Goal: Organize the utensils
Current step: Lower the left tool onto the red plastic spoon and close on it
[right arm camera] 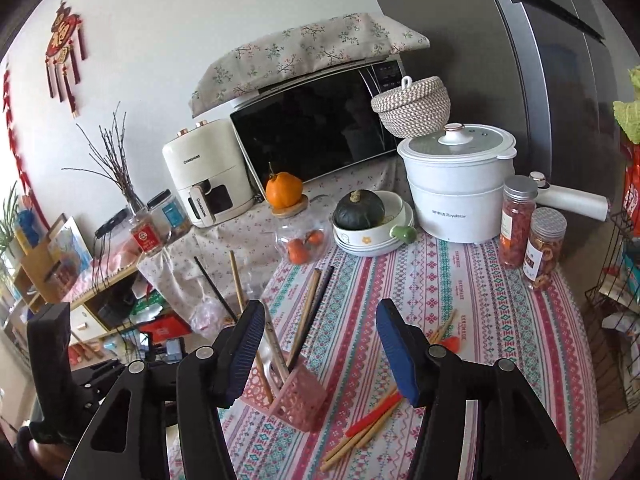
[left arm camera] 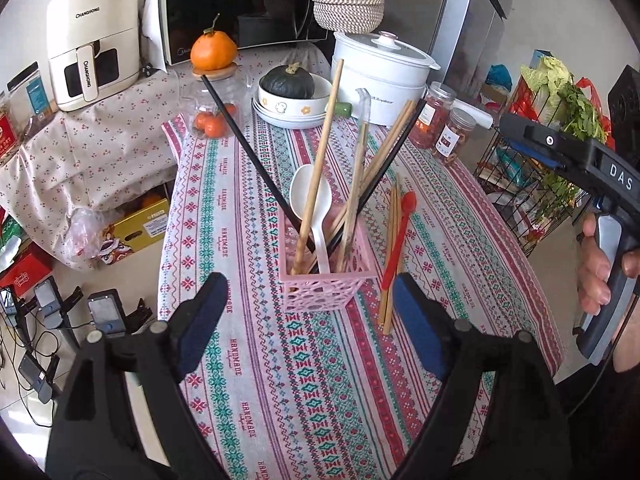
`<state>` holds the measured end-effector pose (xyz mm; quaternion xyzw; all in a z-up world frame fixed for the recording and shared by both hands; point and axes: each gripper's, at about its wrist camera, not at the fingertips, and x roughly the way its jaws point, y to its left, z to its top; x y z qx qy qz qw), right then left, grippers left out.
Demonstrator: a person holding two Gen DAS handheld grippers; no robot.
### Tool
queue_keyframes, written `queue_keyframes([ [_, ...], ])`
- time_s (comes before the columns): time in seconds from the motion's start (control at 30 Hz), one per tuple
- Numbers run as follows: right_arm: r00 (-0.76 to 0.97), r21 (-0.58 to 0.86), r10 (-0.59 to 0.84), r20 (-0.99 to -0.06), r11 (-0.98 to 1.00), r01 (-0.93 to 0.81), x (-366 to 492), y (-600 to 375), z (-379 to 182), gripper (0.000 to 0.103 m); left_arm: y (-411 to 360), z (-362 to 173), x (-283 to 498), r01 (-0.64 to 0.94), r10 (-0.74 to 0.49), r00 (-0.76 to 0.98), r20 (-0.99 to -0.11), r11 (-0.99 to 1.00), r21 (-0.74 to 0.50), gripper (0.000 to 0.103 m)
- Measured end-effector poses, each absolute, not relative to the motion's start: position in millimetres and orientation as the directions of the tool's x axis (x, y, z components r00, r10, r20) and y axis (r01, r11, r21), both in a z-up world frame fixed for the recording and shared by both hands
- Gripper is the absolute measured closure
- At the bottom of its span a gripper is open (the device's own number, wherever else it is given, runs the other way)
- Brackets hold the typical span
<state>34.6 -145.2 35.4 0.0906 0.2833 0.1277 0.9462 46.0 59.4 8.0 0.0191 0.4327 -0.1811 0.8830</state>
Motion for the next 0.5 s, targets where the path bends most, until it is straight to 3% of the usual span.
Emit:
queue_keyframes([
  [0.17,0.772,0.217,0.218,-0.598,0.97,-0.106,24.4,-178.2,26.3,0.023,42.2,5.3,38.9,0.36,-0.313,0.525,-0.791,0.924,-0.126,0.018],
  [0.5,0.652,0.184,0.09,-0.753,0.98,0.078,17.3,-255.2,-4.6,0.019,-29.2,-7.6,24.2,0.461,-0.323,0.456,-0.829,0.883,-0.09,0.017],
])
